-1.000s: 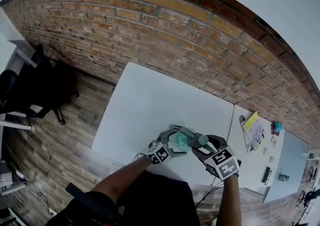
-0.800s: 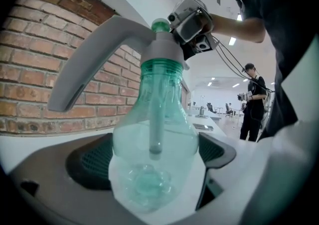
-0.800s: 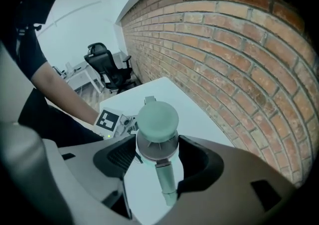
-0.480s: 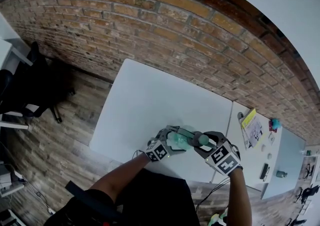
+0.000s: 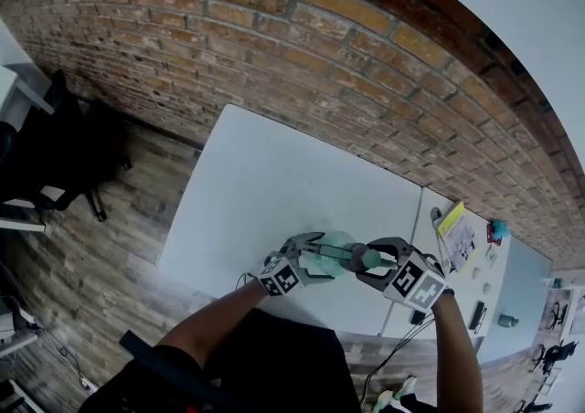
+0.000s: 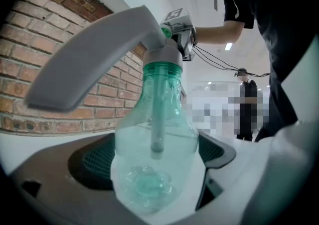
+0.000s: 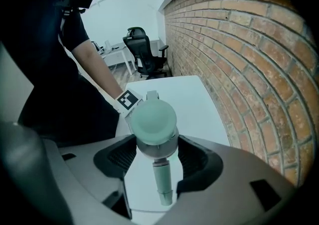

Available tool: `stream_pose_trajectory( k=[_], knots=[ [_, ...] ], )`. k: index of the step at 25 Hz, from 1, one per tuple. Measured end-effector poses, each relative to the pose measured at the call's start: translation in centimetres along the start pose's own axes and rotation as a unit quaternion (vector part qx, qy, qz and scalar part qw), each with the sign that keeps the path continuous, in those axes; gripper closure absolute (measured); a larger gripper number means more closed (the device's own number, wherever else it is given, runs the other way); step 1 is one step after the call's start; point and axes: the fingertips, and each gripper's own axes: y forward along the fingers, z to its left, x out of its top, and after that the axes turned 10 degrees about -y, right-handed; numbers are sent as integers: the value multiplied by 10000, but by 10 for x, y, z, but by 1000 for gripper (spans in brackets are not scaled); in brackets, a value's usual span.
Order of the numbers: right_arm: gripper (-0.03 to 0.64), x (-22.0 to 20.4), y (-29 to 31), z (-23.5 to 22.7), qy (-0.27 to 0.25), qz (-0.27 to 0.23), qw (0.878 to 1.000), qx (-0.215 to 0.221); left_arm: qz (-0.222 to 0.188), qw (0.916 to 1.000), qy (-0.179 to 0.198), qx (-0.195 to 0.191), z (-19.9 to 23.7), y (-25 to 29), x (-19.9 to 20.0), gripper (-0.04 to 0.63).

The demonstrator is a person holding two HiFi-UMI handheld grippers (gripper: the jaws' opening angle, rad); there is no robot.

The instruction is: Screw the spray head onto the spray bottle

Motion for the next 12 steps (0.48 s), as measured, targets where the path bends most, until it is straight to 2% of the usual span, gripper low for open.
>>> stream_pose_trajectory(
  k=[8,12],
  knots=[
    [353,2,-1,-2,-584,-175,9975,354,68,9998,-22,-159,1,-1,-11,75],
    [353,2,-1,-3,-716,-208,9956,567,52,9998,10,-182,6,-1,-14,89]
  ],
)
